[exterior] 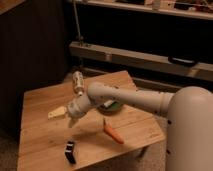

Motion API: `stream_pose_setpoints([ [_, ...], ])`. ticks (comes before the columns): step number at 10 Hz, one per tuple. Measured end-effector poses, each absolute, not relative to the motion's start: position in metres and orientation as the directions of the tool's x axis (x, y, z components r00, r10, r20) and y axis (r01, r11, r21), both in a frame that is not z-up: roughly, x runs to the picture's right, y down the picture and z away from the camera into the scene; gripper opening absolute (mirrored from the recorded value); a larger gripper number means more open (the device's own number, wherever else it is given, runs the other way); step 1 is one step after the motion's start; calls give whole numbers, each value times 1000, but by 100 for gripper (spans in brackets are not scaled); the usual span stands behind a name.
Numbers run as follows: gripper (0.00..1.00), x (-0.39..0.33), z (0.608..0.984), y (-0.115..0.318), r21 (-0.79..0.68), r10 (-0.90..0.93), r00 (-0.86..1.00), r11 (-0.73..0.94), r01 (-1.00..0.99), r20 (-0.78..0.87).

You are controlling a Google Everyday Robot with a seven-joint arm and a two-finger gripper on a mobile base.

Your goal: Knock the eraser over

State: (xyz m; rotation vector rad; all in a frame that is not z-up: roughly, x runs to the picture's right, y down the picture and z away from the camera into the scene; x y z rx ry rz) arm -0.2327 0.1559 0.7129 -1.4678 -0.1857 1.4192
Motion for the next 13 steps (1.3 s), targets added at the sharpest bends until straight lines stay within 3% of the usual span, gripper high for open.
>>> stream_pose_setpoints([
  [7, 80, -228, 707, 151, -731, 731, 276, -422, -536, -624],
  [11, 79, -196, 646, 108, -704, 800, 198, -345, -620, -566],
  [13, 66, -176, 617, 87, -677, 831, 145, -321, -662, -537],
])
